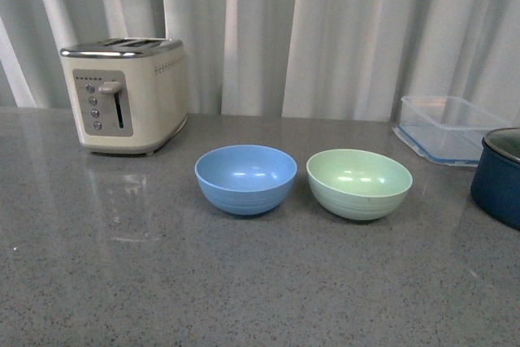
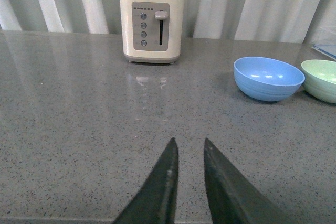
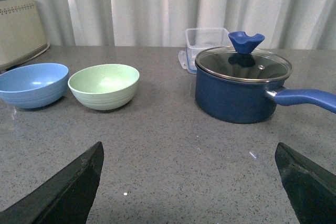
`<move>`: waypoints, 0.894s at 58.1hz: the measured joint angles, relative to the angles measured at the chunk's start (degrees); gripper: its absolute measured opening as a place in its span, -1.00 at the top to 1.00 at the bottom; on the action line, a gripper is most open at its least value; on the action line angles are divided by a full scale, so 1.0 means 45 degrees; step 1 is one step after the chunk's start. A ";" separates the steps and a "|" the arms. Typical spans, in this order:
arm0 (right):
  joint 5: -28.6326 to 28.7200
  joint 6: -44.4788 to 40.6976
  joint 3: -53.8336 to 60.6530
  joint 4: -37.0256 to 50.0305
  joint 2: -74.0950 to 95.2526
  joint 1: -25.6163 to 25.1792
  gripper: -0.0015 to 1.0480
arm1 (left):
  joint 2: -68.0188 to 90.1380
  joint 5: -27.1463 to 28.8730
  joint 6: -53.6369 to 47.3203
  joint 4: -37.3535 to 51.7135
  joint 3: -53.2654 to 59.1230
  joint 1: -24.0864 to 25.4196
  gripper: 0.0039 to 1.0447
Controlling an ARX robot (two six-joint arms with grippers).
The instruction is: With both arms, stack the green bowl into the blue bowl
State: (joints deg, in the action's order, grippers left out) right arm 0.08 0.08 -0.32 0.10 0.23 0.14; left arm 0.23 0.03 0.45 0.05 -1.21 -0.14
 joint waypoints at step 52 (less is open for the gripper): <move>0.2477 -0.1962 -0.7281 0.0063 1.0754 0.1627 -0.81 | 0.0000 -0.0005 -0.0034 -0.0005 0.0000 0.0000 -0.87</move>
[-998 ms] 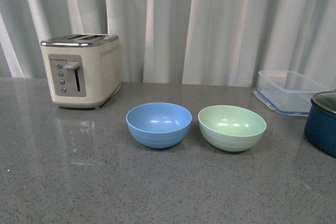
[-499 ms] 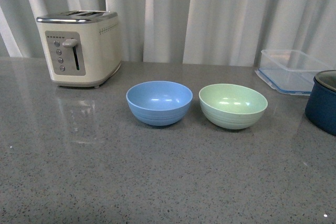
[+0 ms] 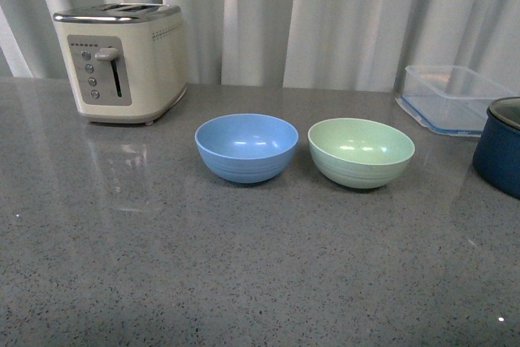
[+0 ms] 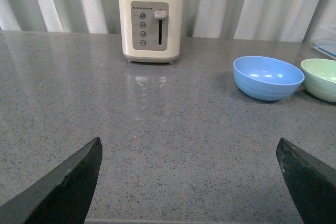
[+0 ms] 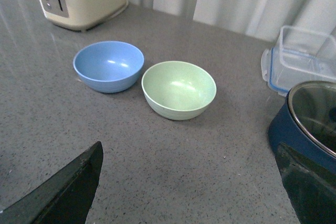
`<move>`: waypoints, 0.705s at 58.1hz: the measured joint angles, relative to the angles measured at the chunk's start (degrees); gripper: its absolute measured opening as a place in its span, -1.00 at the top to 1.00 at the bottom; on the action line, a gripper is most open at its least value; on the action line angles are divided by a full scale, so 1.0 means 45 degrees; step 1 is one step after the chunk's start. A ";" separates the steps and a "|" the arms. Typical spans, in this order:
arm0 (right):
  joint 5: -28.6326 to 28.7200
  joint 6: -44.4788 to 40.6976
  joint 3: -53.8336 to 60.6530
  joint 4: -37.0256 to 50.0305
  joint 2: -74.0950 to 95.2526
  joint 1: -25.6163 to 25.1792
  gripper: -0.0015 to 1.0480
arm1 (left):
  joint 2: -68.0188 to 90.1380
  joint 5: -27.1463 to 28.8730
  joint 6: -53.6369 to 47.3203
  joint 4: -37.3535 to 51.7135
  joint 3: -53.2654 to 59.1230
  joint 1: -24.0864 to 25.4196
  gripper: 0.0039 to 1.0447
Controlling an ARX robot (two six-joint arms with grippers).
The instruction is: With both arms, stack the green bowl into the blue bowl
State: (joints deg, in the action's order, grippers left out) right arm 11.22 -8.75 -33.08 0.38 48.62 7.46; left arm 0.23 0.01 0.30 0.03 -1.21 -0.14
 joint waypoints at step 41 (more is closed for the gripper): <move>-0.4566 0.1554 -1.1890 -0.3560 1.3925 0.0374 -0.81 | 0.0000 0.0000 0.0000 0.0000 0.0000 0.0000 -0.87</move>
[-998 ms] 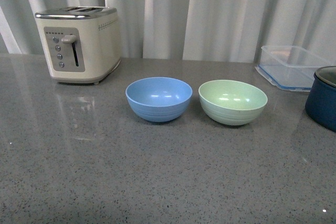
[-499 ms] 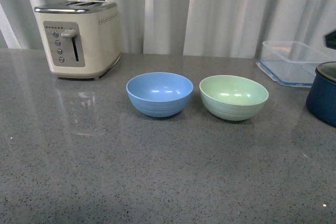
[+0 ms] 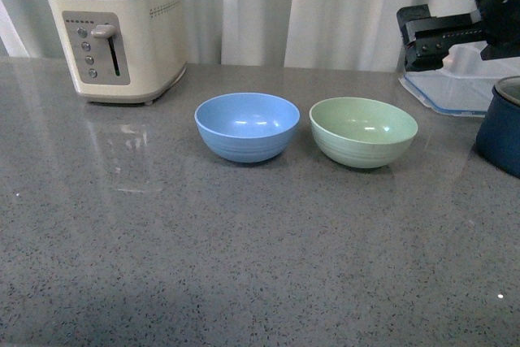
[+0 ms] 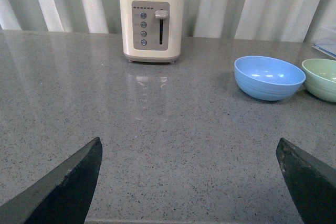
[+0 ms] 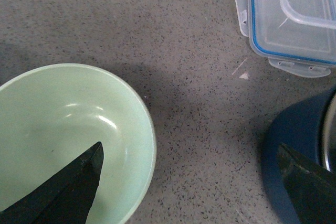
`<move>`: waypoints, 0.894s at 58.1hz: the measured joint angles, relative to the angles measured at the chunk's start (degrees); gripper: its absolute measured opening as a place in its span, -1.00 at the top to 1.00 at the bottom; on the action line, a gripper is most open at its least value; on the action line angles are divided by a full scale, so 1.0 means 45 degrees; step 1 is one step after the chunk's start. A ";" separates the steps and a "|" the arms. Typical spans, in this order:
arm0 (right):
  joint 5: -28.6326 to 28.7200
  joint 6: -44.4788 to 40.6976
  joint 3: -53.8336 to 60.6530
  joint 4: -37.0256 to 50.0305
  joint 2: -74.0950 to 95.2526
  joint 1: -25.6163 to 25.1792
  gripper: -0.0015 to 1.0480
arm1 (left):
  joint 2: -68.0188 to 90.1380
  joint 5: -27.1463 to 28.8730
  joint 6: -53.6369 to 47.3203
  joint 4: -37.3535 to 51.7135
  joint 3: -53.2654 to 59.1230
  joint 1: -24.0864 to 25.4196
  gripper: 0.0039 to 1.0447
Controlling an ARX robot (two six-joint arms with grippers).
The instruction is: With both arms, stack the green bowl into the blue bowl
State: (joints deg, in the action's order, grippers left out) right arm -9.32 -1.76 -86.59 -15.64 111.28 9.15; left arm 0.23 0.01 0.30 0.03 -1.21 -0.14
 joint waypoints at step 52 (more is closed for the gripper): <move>-0.0321 0.1637 -0.1831 -0.1112 0.2715 0.0146 0.53 | 0.0000 0.0005 0.0000 0.0000 0.0000 0.0000 -0.87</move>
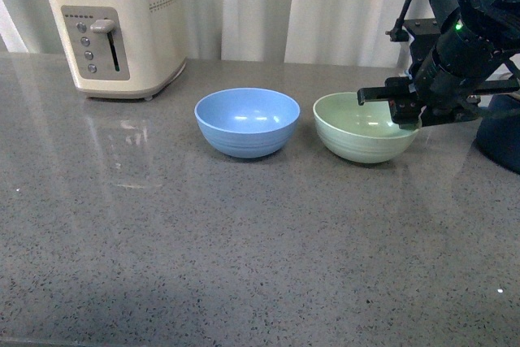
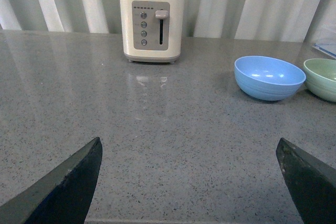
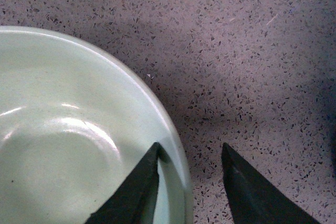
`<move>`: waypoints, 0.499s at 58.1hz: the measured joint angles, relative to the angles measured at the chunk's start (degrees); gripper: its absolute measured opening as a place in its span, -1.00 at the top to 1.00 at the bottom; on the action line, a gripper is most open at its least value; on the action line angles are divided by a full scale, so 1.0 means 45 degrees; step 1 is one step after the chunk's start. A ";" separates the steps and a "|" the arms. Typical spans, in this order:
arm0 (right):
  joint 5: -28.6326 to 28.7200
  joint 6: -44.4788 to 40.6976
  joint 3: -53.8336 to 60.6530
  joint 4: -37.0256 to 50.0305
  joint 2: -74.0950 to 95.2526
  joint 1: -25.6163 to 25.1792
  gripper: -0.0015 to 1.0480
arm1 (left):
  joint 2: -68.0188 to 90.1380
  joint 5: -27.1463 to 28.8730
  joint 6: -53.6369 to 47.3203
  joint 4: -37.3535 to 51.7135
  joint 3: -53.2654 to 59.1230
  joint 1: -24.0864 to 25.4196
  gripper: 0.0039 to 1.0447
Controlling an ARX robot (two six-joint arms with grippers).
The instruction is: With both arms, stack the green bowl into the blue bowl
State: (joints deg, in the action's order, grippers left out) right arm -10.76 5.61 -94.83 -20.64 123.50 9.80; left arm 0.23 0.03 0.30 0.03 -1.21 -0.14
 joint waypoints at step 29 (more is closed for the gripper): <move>-0.0384 -0.0408 0.0646 0.0782 -0.1243 -0.0073 0.97 | 0.0000 -0.0005 0.0000 0.0000 0.0000 0.0000 -0.87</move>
State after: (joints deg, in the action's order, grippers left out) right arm -12.49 3.77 -91.92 -17.12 117.91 9.48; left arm 0.23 0.01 0.30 0.03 -1.21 -0.14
